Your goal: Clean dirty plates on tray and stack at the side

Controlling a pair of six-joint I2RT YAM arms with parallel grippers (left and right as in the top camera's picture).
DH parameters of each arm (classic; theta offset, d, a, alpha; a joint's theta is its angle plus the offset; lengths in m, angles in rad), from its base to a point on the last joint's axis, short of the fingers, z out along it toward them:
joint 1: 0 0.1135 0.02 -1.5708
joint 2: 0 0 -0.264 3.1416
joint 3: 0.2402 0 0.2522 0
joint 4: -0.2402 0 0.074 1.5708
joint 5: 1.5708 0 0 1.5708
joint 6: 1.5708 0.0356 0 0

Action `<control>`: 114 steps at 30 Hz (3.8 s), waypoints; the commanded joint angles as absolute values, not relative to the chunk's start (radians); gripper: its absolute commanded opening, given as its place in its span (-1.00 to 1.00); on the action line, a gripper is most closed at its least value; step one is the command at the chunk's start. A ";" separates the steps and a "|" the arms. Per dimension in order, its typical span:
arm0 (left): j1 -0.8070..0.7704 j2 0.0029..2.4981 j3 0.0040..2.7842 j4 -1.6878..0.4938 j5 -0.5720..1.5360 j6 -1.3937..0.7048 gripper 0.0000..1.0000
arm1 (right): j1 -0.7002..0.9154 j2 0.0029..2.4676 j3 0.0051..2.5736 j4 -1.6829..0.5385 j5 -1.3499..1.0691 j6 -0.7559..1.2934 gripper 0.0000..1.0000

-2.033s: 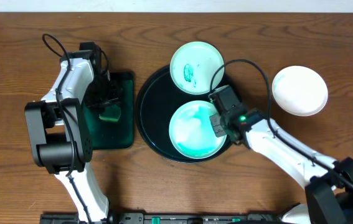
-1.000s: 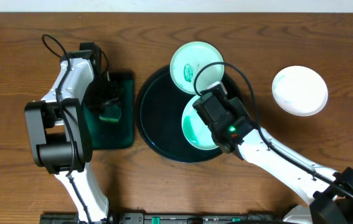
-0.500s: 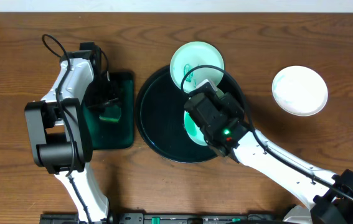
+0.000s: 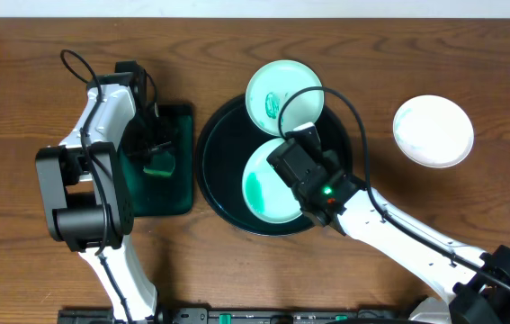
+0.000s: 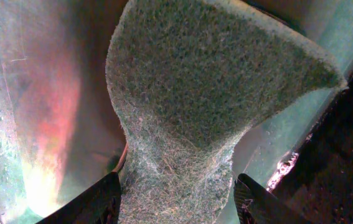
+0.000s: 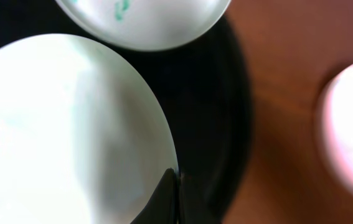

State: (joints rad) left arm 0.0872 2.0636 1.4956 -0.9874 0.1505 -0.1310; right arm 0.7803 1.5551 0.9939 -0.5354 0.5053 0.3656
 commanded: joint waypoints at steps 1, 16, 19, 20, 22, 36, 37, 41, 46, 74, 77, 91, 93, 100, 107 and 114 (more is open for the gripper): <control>0.088 2.054 1.491 -0.994 0.145 -0.136 0.18 | 0.768 1.537 1.012 -0.542 0.338 0.626 -0.97; 0.088 2.054 1.491 -0.998 0.145 -0.136 0.19 | 0.710 1.537 1.028 -0.537 0.490 0.391 -0.97; 0.088 2.054 1.491 -0.998 0.145 -0.136 0.19 | 0.710 1.537 1.055 -0.556 0.556 0.299 -0.97; 0.088 2.054 1.491 -0.998 0.145 -0.136 0.19 | 0.710 1.537 1.068 -0.564 0.573 0.273 -0.97; 0.088 2.054 1.491 -0.998 0.145 -0.136 0.19 | 0.710 1.537 1.093 -0.577 0.571 0.242 -0.98; 0.088 2.054 1.491 -0.998 0.145 -0.136 0.19 | 0.641 1.602 1.037 -0.666 0.175 0.847 -0.32; 0.088 2.054 1.491 -0.998 0.145 -0.136 0.19 | 0.641 1.607 1.036 -0.667 0.174 0.835 -0.23; 0.088 2.054 1.491 -0.998 0.145 -0.136 0.19 | 0.641 1.610 1.035 -0.664 0.148 0.769 0.33; 0.088 2.054 1.491 -0.998 0.145 -0.136 0.19 | 0.624 1.611 1.032 -0.649 0.145 0.786 0.68; 0.088 2.054 1.491 -0.998 0.145 -0.136 0.20 | 0.538 1.835 0.999 -0.456 -0.100 0.649 -0.24; 0.088 2.054 1.491 -0.998 0.145 -0.136 0.20 | 0.538 1.844 0.999 -0.447 -0.104 0.647 -0.98; 0.088 2.054 1.491 -1.005 0.145 -0.136 0.20 | 0.544 1.739 1.000 -0.453 0.013 0.450 -0.97; 0.088 2.054 1.491 -1.005 0.145 -0.136 0.20 | 0.553 1.689 1.000 -0.465 0.063 0.409 -0.97; 0.088 2.054 1.491 -1.005 0.145 -0.136 0.20 | 0.598 1.497 1.000 -0.492 0.224 0.253 -0.97; 0.088 2.054 1.491 -1.005 0.145 -0.136 0.20 | 0.649 1.389 1.000 -0.490 0.441 0.068 -0.97; 0.088 2.054 1.491 -1.005 0.145 -0.136 0.20 | 0.694 1.378 1.001 -0.481 0.690 -0.074 -0.98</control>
